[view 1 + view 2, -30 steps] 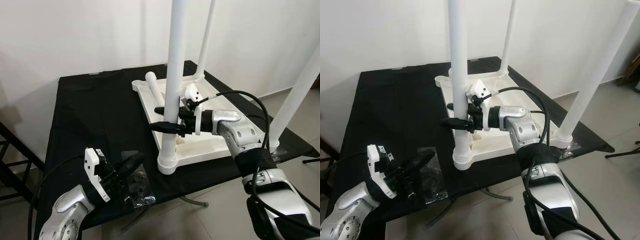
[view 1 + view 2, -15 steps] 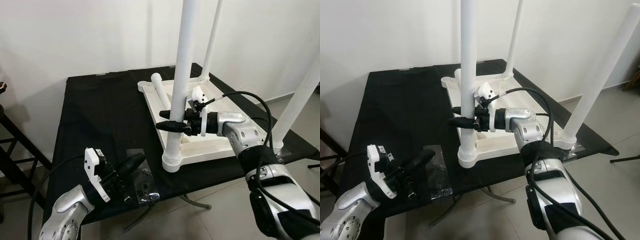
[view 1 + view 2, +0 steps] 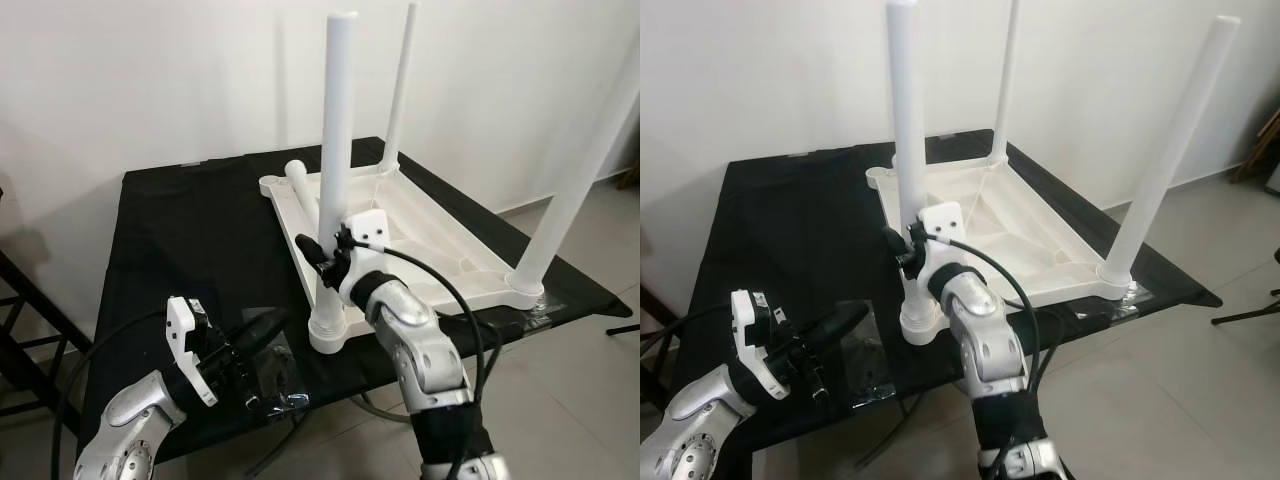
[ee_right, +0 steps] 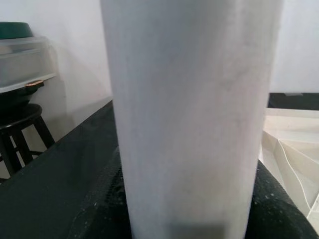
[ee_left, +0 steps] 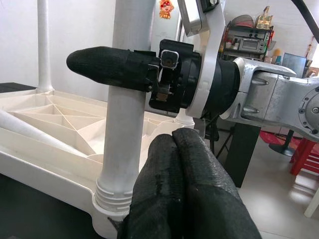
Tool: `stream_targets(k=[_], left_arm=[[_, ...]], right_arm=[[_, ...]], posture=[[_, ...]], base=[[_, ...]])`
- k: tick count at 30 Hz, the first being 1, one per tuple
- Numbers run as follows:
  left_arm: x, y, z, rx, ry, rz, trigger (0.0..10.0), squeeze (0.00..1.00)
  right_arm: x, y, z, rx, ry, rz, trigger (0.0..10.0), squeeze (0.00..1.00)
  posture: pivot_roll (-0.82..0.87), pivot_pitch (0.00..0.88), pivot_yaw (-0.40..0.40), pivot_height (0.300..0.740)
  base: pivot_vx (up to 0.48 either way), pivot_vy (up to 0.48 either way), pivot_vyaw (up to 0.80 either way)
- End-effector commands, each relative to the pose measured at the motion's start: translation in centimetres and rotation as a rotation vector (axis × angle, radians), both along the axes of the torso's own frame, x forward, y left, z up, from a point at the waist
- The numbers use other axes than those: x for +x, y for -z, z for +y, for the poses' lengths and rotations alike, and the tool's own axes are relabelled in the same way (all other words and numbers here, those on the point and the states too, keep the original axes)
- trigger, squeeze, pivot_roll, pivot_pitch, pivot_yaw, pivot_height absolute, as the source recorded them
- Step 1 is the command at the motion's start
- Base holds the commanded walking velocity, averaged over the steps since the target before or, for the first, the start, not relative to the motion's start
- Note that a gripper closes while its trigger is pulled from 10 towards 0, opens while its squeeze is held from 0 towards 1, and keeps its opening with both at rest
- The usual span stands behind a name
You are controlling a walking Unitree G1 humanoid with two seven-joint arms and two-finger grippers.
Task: Building children table
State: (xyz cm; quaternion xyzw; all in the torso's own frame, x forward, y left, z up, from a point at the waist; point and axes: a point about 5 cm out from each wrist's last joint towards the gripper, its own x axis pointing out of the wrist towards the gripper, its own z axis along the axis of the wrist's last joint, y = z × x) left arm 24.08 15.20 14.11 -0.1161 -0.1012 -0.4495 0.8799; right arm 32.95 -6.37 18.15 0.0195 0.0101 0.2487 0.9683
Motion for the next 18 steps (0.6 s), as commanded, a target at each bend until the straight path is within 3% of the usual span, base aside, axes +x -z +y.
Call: stream_targets(k=[1, 2, 3, 6, 7, 9, 10, 13, 15, 18], left_arm=[[0.1, 0.2, 0.3, -0.001, -0.010, 0.013, 10.0, 0.00], [0.2, 0.2, 0.3, -0.001, -0.011, 0.013, 10.0, 0.00], [0.2, 0.2, 0.3, 0.000, -0.010, 0.014, 10.0, 0.00], [0.3, 0.2, 0.3, -0.001, -0.007, 0.015, 10.0, 0.00], [0.3, 0.2, 0.2, -0.001, -0.006, 0.016, 10.0, 0.00], [0.4, 0.3, 0.2, -0.001, -0.005, 0.016, 10.0, 0.00], [0.3, 0.3, 0.1, 0.000, -0.006, 0.015, 10.0, 0.00], [0.3, 0.3, 0.1, 0.001, -0.007, 0.014, 10.0, 0.00], [0.4, 0.3, 0.1, 0.002, -0.009, 0.013, 10.0, 0.00], [0.4, 0.4, 0.1, 0.003, -0.010, 0.013, 10.0, 0.00]], right_arm=[[-0.5, 2.8, -0.6, -0.013, 0.026, 0.164, 10.0, 0.67], [-0.7, 2.4, -0.4, -0.004, 0.002, 0.155, 10.0, 0.67], [-0.6, 1.7, -0.2, 0.023, -0.050, 0.144, 10.0, 1.00], [0.0, -0.1, -0.4, 0.053, -0.166, 0.087, 10.0, 1.00], [0.5, -0.8, -0.8, 0.044, -0.219, 0.051, 10.0, 0.93], [1.1, -1.6, -1.3, 0.032, -0.276, 0.015, 10.0, 0.93], [1.3, -2.1, -1.7, 0.012, -0.342, 0.000, 10.0, 0.00], [1.6, -2.5, -2.1, -0.011, -0.414, -0.013, 10.0, 0.00], [1.8, -2.9, -2.9, -0.124, -0.561, -0.043, 10.0, 0.00], [1.7, -3.1, -3.2, -0.174, -0.643, -0.052, 10.0, 0.00]], posture=[[0.01, 0.007, 0.010, 0.740], [0.01, 0.007, 0.010, 0.740], [0.00, 0.005, 0.010, 0.740], [0.01, 0.001, 0.008, 0.740], [0.01, 0.001, 0.008, 0.740], [0.01, 0.000, 0.006, 0.740], [0.01, 0.000, 0.004, 0.740], [0.01, 0.000, 0.003, 0.740], [0.01, 0.000, 0.007, 0.740], [0.01, 0.000, 0.007, 0.740]], base=[[0.000, 0.000, 0.00], [0.000, 0.000, 0.00], [0.000, 0.000, 0.00], [0.000, 0.000, 0.00], [0.000, 0.000, 0.00], [0.000, 0.000, 0.00], [0.000, 0.000, 0.00], [0.000, 0.000, 0.00], [0.000, 0.000, 0.00], [0.000, 0.000, 0.00]])
